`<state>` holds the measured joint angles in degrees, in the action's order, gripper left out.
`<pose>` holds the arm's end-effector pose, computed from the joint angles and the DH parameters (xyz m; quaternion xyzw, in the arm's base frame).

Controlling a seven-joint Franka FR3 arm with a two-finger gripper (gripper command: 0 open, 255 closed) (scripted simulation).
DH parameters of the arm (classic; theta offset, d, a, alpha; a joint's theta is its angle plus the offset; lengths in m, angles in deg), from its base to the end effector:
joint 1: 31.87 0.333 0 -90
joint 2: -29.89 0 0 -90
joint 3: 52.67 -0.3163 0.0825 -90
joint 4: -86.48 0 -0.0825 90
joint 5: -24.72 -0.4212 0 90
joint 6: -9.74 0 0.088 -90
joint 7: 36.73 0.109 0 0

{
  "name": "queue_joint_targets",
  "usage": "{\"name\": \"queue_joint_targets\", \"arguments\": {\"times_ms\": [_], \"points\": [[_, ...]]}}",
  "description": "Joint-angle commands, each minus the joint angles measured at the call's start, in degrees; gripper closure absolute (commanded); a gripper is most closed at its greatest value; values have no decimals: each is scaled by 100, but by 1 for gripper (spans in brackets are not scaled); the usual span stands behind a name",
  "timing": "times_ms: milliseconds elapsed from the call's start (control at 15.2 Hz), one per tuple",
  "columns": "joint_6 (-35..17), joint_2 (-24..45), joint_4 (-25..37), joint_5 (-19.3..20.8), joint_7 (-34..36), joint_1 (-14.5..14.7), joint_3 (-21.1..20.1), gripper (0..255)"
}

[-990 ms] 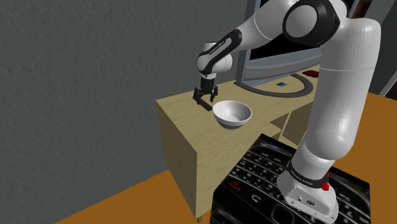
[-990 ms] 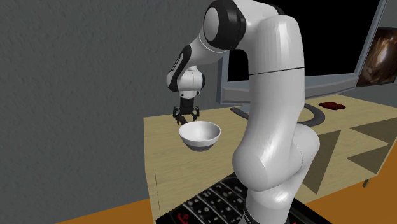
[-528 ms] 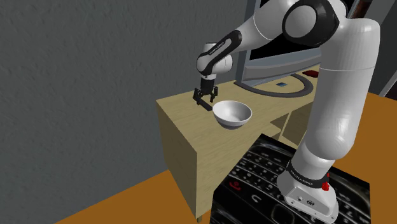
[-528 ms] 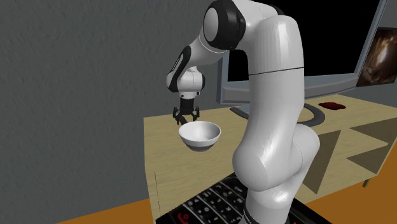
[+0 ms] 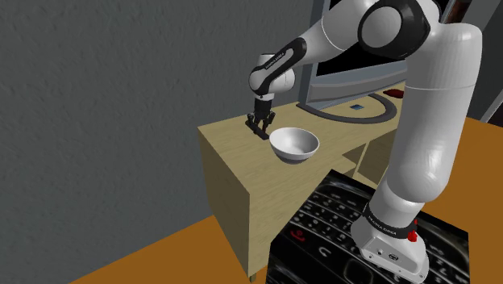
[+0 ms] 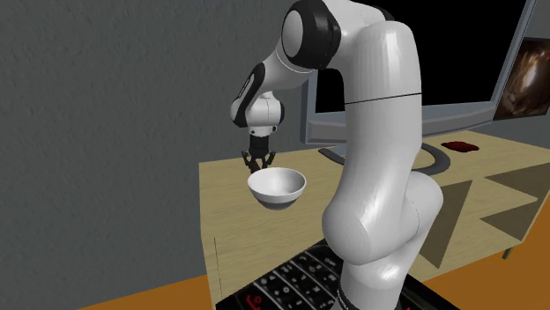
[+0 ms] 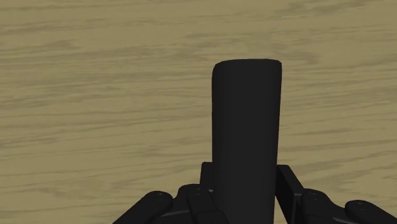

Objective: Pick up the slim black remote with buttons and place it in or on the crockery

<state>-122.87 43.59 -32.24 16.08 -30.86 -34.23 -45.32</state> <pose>0.6022 -0.0990 0.2901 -0.9821 0.1838 -0.0046 0.0403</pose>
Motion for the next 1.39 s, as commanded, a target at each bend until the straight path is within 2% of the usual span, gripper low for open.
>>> {"name": "queue_joint_targets", "arguments": {"times_ms": [0,1320], "points": [[5,1,-11,-2,4,9,-10,255],[1305,-701,605,223,223,28,46,255]]}}
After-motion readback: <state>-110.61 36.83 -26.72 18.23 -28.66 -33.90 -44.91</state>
